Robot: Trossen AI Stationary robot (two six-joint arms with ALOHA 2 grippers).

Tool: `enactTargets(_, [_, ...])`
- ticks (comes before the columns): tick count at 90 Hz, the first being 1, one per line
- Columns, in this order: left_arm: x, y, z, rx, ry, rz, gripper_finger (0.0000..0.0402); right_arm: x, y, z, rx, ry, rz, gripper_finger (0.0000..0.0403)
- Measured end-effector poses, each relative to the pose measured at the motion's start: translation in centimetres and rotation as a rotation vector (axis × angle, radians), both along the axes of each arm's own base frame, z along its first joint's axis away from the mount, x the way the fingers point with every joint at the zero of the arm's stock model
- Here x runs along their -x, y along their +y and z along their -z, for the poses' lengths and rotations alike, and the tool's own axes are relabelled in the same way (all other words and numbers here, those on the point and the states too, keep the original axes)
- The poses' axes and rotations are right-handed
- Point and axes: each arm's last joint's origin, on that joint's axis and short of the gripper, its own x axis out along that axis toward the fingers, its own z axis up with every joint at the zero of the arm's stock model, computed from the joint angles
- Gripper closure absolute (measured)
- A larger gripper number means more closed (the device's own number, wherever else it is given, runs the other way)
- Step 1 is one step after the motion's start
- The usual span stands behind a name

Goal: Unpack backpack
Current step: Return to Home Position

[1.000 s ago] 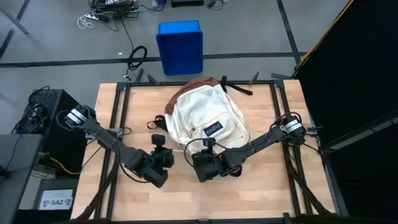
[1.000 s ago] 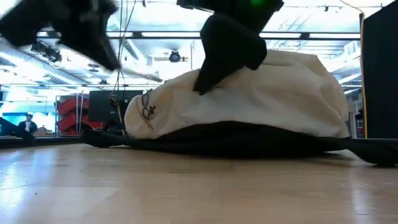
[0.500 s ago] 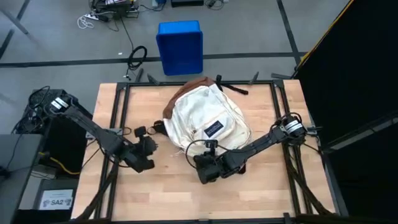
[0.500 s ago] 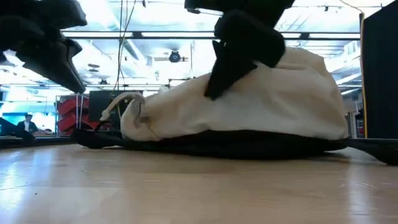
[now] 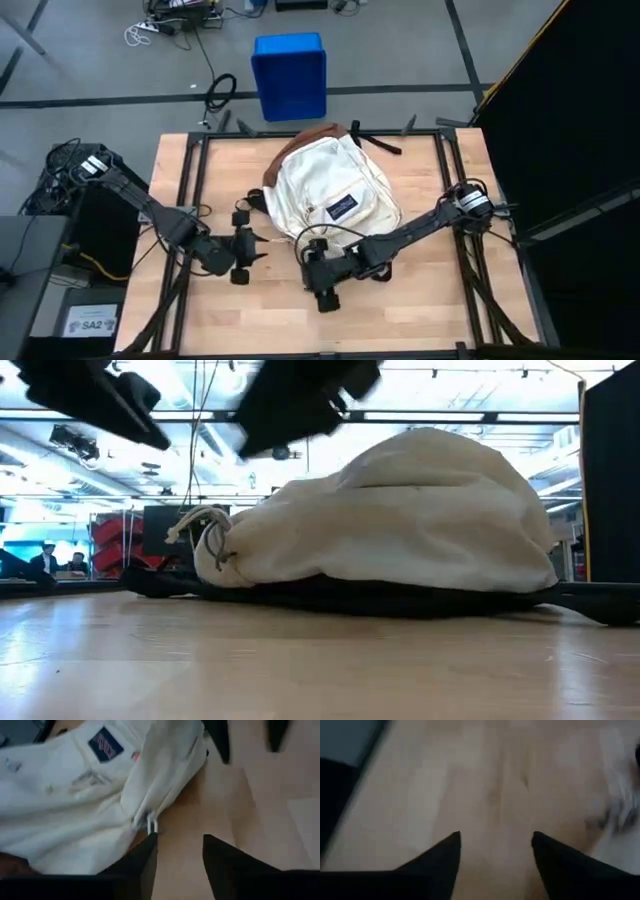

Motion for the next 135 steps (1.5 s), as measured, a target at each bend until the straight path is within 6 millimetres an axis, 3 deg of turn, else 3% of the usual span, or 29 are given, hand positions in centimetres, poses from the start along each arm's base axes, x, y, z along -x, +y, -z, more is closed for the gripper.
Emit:
enactTargets(8, [-0.5, -0.4, -1.0, -0.061, -0.064, 0.079, 0.0263, -0.2, 0.0, -1.4, 0.005, -0.099, 0.012, 0.0161])
enactTargets(15, [-0.6, -0.5, -2.4, -0.111, -0.128, 0.141, 0.0268, -0.1, 0.3, -3.5, 0.04, -0.218, -0.019, 0.0176])
enactTargets(25, [-0.2, 0.2, -5.7, -0.094, -0.252, 0.162, 0.0296, 0.8, 0.2, -6.5, 0.112, -0.329, -0.052, 0.0241])
enactTargets(35, [1.2, 1.5, -7.9, -0.097, -0.333, 0.19, 0.0359, 2.0, -0.8, -8.6, 0.157, -0.342, -0.066, 0.0334])
enactTargets(43, [2.2, 2.8, -8.1, -0.09, -0.392, 0.173, 0.0392, 2.8, -1.9, -10.0, 0.187, -0.335, -0.067, 0.0389])
enactTargets(56, [2.9, 4.9, -7.3, -0.07, -0.436, 0.169, 0.04, 4.1, -4.1, -10.5, 0.197, -0.305, -0.035, 0.0387])
enactTargets(67, [4.8, 6.9, -7.5, -0.023, -0.464, 0.09, 0.0401, 7.1, -5.9, -10.7, 0.163, -0.303, 0.014, 0.0399])
enactTargets(89, [11.4, 10.2, -8.1, -0.063, -0.686, -0.049, 0.0402, 17.7, -9.3, -8.9, 0.162, -0.483, 0.224, 0.0398])
enactTargets(103, [12.4, 10.6, -5.6, -0.03, -0.709, -0.065, 0.0402, 23.5, -12.3, -5.3, 0.085, -0.7, 0.254, 0.0401])
enactTargets(118, [12.2, 10.7, -2.9, -0.03, -0.684, -0.108, 0.0402, 26.9, -14.9, -2.4, 0.012, -0.922, 0.151, 0.0402])
enactTargets(135, [12.6, 11.0, -2.3, -0.001, -0.697, -0.149, 0.0402, 28.2, -17.3, -1.4, -0.023, -0.909, 0.215, 0.0403])
